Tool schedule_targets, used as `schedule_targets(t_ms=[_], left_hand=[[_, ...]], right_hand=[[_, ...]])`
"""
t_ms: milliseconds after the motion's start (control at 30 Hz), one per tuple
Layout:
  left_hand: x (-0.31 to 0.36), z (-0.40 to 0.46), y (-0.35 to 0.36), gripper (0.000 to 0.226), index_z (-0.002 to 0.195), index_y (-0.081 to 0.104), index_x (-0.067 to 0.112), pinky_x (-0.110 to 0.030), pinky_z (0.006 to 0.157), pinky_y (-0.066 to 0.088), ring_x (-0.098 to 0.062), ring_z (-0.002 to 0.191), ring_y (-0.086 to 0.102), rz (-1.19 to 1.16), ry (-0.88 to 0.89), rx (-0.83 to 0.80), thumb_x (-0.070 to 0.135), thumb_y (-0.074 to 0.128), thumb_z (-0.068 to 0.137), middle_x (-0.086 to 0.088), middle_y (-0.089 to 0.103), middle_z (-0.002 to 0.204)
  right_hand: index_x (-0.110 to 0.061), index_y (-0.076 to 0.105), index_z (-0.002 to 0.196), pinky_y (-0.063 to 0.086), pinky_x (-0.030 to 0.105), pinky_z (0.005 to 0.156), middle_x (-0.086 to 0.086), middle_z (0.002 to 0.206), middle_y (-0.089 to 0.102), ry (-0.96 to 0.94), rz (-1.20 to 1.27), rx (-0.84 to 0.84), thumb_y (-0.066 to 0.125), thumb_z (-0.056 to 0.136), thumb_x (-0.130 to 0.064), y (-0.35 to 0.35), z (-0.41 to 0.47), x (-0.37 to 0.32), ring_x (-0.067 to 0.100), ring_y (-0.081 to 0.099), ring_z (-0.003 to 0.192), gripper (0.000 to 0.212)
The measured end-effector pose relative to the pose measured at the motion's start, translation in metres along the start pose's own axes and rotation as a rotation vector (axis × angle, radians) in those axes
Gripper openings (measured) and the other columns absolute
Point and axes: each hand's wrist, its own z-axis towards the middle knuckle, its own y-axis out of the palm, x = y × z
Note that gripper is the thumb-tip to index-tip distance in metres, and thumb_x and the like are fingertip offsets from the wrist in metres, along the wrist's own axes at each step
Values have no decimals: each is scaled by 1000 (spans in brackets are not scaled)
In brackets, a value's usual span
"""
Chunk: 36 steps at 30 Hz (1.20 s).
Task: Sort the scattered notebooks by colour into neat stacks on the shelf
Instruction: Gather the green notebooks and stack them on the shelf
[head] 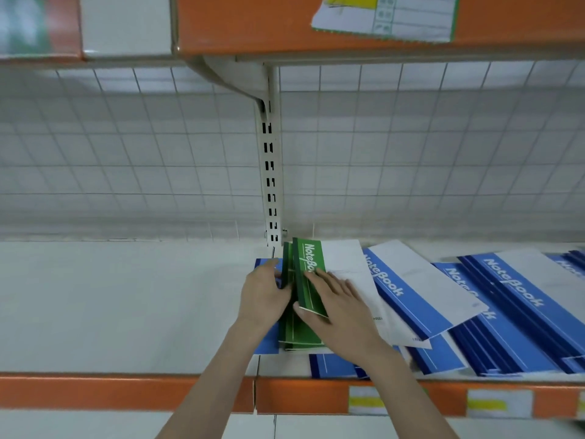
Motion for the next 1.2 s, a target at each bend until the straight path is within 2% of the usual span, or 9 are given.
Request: schedule_targets(t_ms=[133,267,333,533,600,767,900,1033,1200], left_hand=[[9,1,-5,29,118,64,10,-43,93,50,-26,100,63,-412,-51,-37,4,52,93,-11,68,107],[5,1,-5,27,114,67,11,-37,75,57,-26,90,67,-655,-67,-67,4,47,97,-15,70,102],[2,1,-1,28,117,65,11,-27,66,57,-17,83,68,-745,-90,-75,7,44,99,-9,71,101],[-14,1,13,24,111,66,14,-42,87,51,-23,96,62,-93,69,-29,9,59,89,-7,67,106],[-15,-2,13,23,107,66,14,-42,85,52,-24,92,63,-133,59,-65,8,63,84,-6,68,102],[-14,-3,11,40,118,62,15,-11,74,51,-2,85,62,-289,4,-76,1,68,80,6,66,102],[-11,-2,7,49,125,53,8,-32,83,54,-21,96,64,-607,-228,-106,-8,66,81,-7,64,107],[-9,-4,3,21,109,63,10,-25,68,56,-21,82,70,-724,-205,-206,1,55,92,-10,72,91],[-8,-7,0,23,104,68,8,-31,70,56,-25,84,70,-756,-177,-221,2,48,94,-14,72,93]], right_hand=[[-29,1,151,-5,34,116,-5,160,1,-41,-33,-47,9,68,-90,0,-4,-2,13,-4,147,104],[-28,-12,150,-7,37,117,-4,159,-10,-63,-75,-70,25,60,-94,3,-4,-2,15,-11,146,117],[-28,-13,149,-7,37,117,-3,159,-10,-61,-83,-57,29,72,-86,3,-3,-1,16,-11,146,106],[-32,8,151,6,32,120,-8,158,15,-22,17,65,32,95,-54,2,-3,0,11,9,146,65],[-31,13,151,10,33,120,-7,157,21,-26,-8,91,34,95,-52,3,-4,-1,12,15,145,64],[-27,18,151,15,31,117,-4,155,27,18,-59,130,39,94,-51,4,-5,-4,14,22,144,65],[-26,21,150,17,31,116,-4,154,30,23,-64,135,42,93,-50,5,-5,-5,14,25,143,65],[-27,23,149,22,31,115,-4,153,32,14,-50,166,40,92,-56,2,-7,-5,14,28,142,67],[-29,14,151,10,27,113,-8,157,21,-32,-81,114,25,69,-89,1,-15,-6,10,18,144,101]])
